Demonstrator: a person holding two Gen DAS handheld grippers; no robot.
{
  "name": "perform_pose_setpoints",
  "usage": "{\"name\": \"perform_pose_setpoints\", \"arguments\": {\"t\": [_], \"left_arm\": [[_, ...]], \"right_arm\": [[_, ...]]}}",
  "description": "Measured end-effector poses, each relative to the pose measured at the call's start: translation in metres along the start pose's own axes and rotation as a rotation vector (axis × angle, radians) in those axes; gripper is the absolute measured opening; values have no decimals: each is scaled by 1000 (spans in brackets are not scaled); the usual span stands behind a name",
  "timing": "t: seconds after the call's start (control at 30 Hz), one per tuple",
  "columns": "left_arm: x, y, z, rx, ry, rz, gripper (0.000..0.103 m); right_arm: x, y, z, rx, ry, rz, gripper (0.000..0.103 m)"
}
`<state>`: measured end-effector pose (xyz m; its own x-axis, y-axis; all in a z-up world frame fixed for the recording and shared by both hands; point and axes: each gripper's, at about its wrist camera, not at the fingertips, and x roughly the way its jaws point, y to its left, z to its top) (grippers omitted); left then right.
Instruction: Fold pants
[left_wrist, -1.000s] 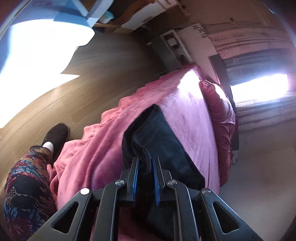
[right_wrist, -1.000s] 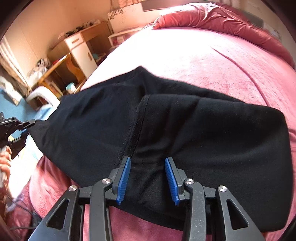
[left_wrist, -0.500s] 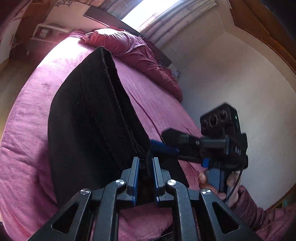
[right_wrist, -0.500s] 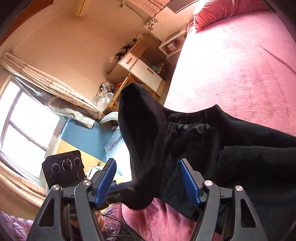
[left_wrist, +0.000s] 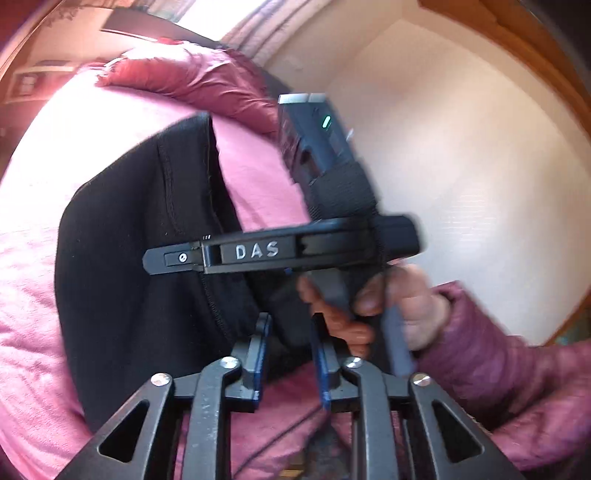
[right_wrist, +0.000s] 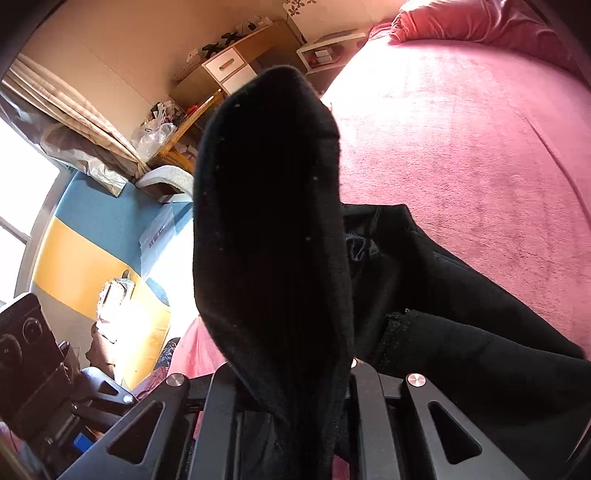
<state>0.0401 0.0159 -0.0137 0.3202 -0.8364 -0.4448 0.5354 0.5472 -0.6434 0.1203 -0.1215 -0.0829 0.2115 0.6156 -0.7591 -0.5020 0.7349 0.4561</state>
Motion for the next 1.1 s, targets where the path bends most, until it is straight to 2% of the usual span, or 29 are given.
{"name": "perform_pose_setpoints", "arguments": {"t": [0.03,0.13,0.2,0.3,0.47,0.63,0.67,0.83,0.97,1.1], "left_arm": [[-11,2,4,-15,-23,-47,26],[-42,25,14,-120,-122,-67,28],[-55,47,17,-200,-172,-10,28],[-51,69,20,-252,-165,104,28],[-17,83,9,-251,-81,133,28],[43,67,-2,-202,42,131,28],[54,64,-3,-189,71,134,28],[97,59,-23,-157,214,179,28],[108,55,-28,-158,237,180,28],[123,52,-23,-132,259,189,28]], "right_arm": [[-8,-1,-1,8,-18,13,13],[-38,-10,-5,39,-81,33,13],[-57,-15,-10,61,-119,49,13],[-82,-30,-21,94,-154,31,13],[-101,-65,-47,173,-165,-14,13],[-107,-109,-68,258,-157,-42,13],[-114,-130,-77,278,-155,-42,13],[-100,-184,-100,404,-124,-30,15],[-95,-202,-123,510,-140,-21,28],[-120,-204,-147,567,-208,0,28]]}}
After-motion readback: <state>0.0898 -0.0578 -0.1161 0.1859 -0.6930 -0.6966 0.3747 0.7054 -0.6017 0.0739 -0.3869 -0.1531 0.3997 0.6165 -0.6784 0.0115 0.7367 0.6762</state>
